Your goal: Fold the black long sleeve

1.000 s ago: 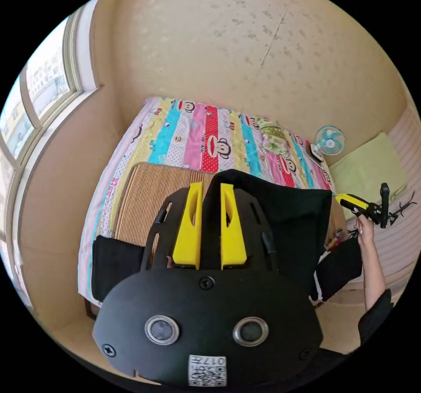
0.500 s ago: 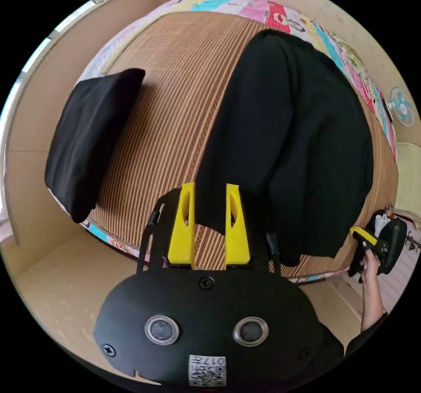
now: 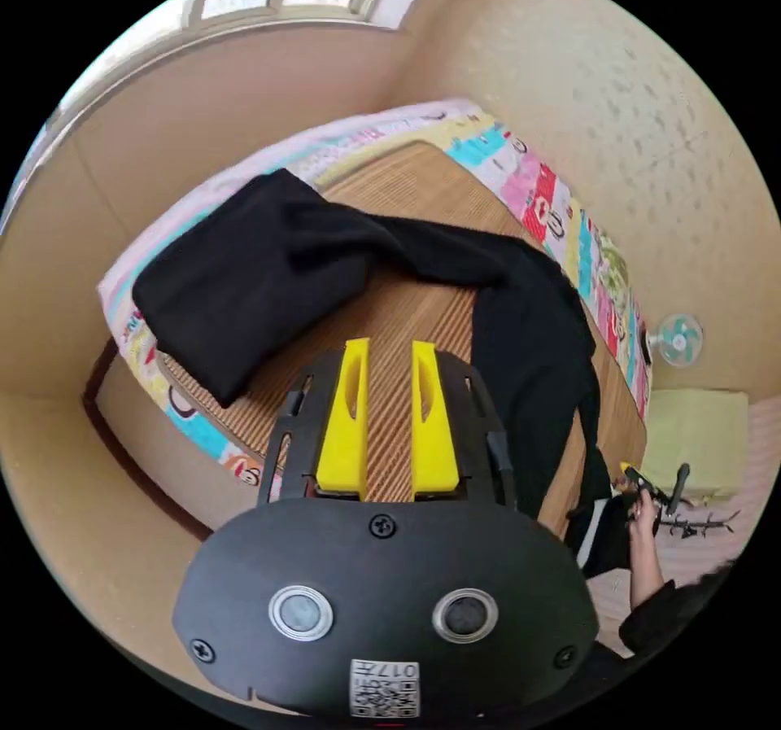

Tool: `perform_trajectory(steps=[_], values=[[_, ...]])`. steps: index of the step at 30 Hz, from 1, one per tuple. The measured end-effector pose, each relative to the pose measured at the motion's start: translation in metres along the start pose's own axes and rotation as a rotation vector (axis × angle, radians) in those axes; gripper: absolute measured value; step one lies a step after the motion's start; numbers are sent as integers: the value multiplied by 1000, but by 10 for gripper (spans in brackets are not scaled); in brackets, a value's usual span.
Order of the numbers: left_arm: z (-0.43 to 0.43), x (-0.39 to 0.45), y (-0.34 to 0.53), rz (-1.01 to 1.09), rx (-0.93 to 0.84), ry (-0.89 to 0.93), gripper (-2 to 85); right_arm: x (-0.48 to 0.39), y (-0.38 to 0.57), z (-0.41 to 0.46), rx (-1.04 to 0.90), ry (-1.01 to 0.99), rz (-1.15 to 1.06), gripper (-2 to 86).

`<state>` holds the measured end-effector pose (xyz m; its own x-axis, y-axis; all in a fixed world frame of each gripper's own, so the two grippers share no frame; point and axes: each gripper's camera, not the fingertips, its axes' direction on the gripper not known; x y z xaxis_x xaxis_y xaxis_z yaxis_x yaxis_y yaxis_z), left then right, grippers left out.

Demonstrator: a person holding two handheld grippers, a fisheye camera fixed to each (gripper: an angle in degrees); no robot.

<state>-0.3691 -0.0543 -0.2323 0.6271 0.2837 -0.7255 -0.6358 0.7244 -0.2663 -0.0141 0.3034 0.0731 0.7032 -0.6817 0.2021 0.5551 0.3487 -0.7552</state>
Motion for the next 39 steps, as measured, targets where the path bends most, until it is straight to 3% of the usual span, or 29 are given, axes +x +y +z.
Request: perform_trajectory(steps=[2,6,8,10,13,17,20,24,27,30,34,36,38,39], values=[[55,21,1,95,-213,75,88,-29,-1,29,-55,-94,-28,94],[137,56,13,171,-477,4,86,-87,5,88,-215,-189,-106,91],[124,65,10,245,-426,-47,40,-101,18,113,-308,-82,-199,77],[114,66,11,329,-521,-18,11,-104,35,106,-228,1,-309,60],[69,37,32,347,-515,-187,1,-86,55,103,-285,110,-336,42],[27,-31,66,86,-592,-50,14,-46,86,106,-373,3,-266,30],[-11,-71,66,-84,-463,-45,59,-31,87,100,-405,-20,-198,28],[-68,-123,-8,-301,-84,244,99,-8,70,94,-441,-118,14,25],[-77,-155,-85,-423,83,398,118,5,64,92,-440,-174,158,22],[-55,-186,-144,-636,149,515,134,8,63,89,-442,-211,268,18],[-2,-217,-178,-889,82,600,127,4,59,85,-444,-253,316,9],[18,-233,-172,-1091,77,637,65,0,53,84,-450,-286,301,7],[15,-234,-170,-1152,119,641,40,1,51,81,-440,-297,304,6],[-4,-230,-178,-1064,235,622,39,4,52,80,-433,-308,316,6]])
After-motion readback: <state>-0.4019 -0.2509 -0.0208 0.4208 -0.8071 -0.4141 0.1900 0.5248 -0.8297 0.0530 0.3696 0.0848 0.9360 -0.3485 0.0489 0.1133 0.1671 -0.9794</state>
